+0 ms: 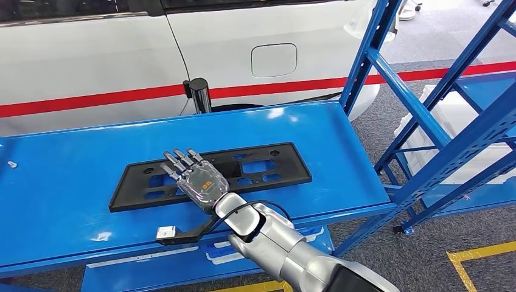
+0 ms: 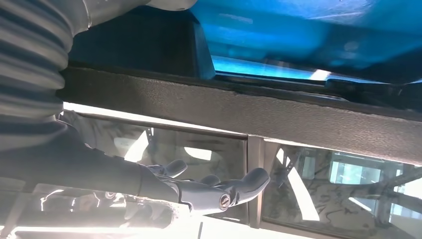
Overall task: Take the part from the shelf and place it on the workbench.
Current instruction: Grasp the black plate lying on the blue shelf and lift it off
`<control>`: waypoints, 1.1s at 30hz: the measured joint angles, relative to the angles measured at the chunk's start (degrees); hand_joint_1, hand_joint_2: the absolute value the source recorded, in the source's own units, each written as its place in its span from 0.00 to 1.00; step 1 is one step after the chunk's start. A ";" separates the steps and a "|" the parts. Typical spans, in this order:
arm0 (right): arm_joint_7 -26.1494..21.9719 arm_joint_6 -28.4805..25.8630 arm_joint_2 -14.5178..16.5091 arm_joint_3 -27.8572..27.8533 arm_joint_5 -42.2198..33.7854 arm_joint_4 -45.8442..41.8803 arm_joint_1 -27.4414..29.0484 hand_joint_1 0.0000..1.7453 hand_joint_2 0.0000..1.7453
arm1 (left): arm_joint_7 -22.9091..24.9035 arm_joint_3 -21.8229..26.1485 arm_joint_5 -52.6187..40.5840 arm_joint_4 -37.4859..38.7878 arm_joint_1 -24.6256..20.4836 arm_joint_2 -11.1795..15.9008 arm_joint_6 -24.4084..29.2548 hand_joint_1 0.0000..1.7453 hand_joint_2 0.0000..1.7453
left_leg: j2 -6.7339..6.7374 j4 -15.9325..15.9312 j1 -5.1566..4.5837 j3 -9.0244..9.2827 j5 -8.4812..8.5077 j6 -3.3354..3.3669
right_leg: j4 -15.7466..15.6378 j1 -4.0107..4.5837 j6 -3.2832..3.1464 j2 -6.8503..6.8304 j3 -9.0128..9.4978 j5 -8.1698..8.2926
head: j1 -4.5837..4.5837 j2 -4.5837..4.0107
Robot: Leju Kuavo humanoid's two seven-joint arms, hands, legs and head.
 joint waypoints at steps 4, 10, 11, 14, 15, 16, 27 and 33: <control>0.79 0.12 0.17 0.00 0.15 0.44 -0.14 0.00 1.00 | 0.03 0.00 0.03 0.00 0.00 0.01 0.01 0.00 0.00 | 0.01 -0.06 0.02 0.15 -0.04 -0.06 | 0.00 0.06 -0.02 0.00 0.11 -0.03 | 0.00 0.00; 7.28 2.00 0.32 -0.72 1.50 2.24 -1.34 0.00 1.00 | 0.38 0.00 0.32 0.00 0.01 0.00 0.64 0.00 0.00 | 0.01 -0.09 0.06 0.28 -0.06 -0.10 | 0.00 0.11 0.01 0.00 0.21 -0.09 | 0.00 0.00; 8.28 2.34 0.32 -1.10 1.61 2.60 -1.60 0.00 1.00 | 0.47 0.00 0.36 0.00 0.01 0.00 0.68 0.00 0.00 | 0.01 -0.10 0.06 0.31 -0.07 -0.10 | 0.00 0.11 0.02 0.00 0.25 -0.10 | 0.00 0.00; 10.51 3.25 0.23 -2.35 1.69 3.45 -2.29 0.00 1.00 | 0.56 0.00 0.39 0.00 0.01 -0.02 0.69 0.00 0.00 | 0.01 -0.10 0.06 0.42 -0.07 -0.10 | 0.00 0.11 0.03 0.00 0.36 -0.11 | 0.00 0.00; 11.17 3.69 0.17 -2.75 1.76 3.60 -2.46 0.00 1.00 | 0.57 0.00 0.39 0.00 0.01 -0.02 0.68 0.00 0.00 | 0.01 -0.10 0.06 0.45 -0.07 -0.10 | 0.00 0.11 0.05 0.00 0.39 -0.11 | 0.00 0.00; 11.86 4.25 0.10 -3.11 1.91 3.66 -2.59 0.00 1.00 | 0.57 0.00 0.39 0.00 0.01 -0.03 0.68 0.00 0.00 | 0.01 -0.10 0.06 0.47 -0.07 -0.10 | 0.00 0.11 0.06 0.00 0.41 -0.12 | 0.00 0.00; 19.63 11.79 -0.64 -6.65 4.74 0.69 -1.86 0.00 1.00 | 0.56 0.00 0.63 0.00 0.01 -0.24 0.68 0.00 0.00 | 0.00 -0.09 0.06 0.65 -0.09 -0.12 | -0.01 0.10 0.09 0.00 0.58 -0.14 | 0.00 0.00; 18.92 15.55 -1.48 -7.71 4.80 -4.19 0.65 0.95 1.00 | 0.56 -0.02 0.61 0.00 0.01 -0.32 0.66 0.00 0.00 | 0.01 -0.09 0.06 0.66 -0.10 -0.13 | -0.01 0.11 0.09 0.00 0.60 -0.14 | 0.00 0.00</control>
